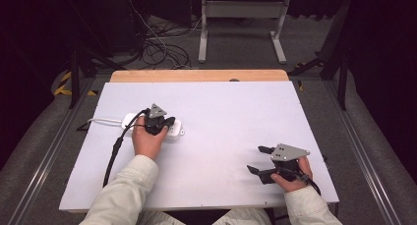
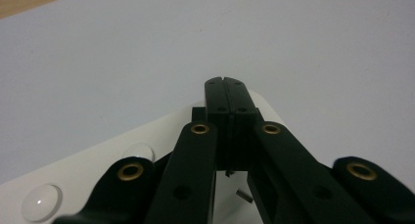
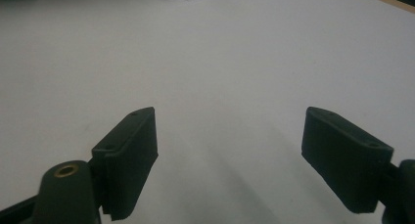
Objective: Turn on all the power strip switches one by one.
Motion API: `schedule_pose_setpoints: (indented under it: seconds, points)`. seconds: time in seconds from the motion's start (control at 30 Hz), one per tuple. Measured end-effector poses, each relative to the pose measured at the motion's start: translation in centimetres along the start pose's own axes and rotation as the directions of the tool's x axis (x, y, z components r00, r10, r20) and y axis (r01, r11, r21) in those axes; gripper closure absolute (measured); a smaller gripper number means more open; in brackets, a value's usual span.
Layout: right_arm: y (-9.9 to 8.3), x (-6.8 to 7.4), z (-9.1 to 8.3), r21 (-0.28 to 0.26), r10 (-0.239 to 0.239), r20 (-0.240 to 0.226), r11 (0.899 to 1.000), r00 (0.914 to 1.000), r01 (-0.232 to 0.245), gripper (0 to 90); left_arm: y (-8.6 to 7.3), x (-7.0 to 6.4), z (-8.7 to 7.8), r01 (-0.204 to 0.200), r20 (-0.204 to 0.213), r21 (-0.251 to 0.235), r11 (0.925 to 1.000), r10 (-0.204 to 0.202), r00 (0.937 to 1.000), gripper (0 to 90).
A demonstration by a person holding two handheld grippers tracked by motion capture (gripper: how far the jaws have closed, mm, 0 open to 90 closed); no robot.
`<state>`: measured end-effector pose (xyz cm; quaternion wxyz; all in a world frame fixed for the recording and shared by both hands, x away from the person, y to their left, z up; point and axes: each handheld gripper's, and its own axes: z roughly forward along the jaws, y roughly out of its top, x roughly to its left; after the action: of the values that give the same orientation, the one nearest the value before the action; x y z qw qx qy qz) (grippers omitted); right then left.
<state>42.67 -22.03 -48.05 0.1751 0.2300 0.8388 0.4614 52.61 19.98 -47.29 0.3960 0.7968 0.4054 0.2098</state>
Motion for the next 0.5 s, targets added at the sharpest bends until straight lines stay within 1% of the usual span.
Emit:
schedule_pose_setpoints:
  seconds: [0.03,0.07,0.1,0.13,0.2,0.33,0.37,0.4,0.47,0.5]
  points:
    - [0.00,0.00,0.01,0.000,0.000,0.001,1.000,1.0000,0.000,21.6,-0.01,0.05,0.00,0.001,-0.005,0.000,1.0000,-0.001,1.0000,90.0]
    - [0.00,0.00,0.02,0.000,0.000,0.001,1.000,1.0000,0.000,21.6,-0.02,0.10,0.02,0.002,-0.001,0.000,1.0000,-0.002,1.0000,90.0]
    - [0.00,-0.01,0.03,0.001,0.000,0.001,1.000,1.0000,0.000,21.6,-0.03,0.09,0.01,0.013,0.005,0.005,0.9999,-0.013,0.9999,90.0]
    - [0.00,0.00,0.04,0.001,0.000,0.001,1.000,1.0000,0.000,21.6,0.00,0.10,0.00,0.005,-0.008,0.005,1.0000,-0.005,1.0000,90.0]
    - [0.00,0.02,0.05,0.002,0.000,0.001,1.000,1.0000,0.000,21.6,-0.02,-0.03,0.10,-0.001,-0.009,0.005,1.0000,0.001,1.0000,90.0]
    - [0.00,0.07,0.10,0.006,-0.001,-0.002,1.000,1.0000,0.001,21.6,0.06,-0.30,0.18,-0.032,-0.032,0.015,0.9994,0.032,0.9990,90.0]
    - [-0.01,0.09,0.11,0.006,-0.001,-0.002,1.000,1.0000,0.001,21.6,0.08,-0.38,0.18,-0.035,-0.042,0.017,0.9992,0.036,0.9985,90.0]
    - [0.00,0.11,0.11,0.006,-0.001,-0.003,1.000,1.0000,0.001,21.6,0.09,-0.41,0.20,-0.035,-0.037,0.019,0.9992,0.036,0.9987,90.0]
    - [-0.01,0.12,0.08,0.007,-0.003,-0.002,1.000,1.0000,0.003,21.6,0.11,-0.40,0.25,-0.031,-0.043,0.020,0.9993,0.032,0.9985,90.0]
    - [-0.02,0.11,0.10,0.006,-0.002,-0.003,1.000,1.0000,0.002,21.6,0.21,-0.45,0.33,-0.034,-0.039,0.031,0.9989,0.035,0.9986,90.0]
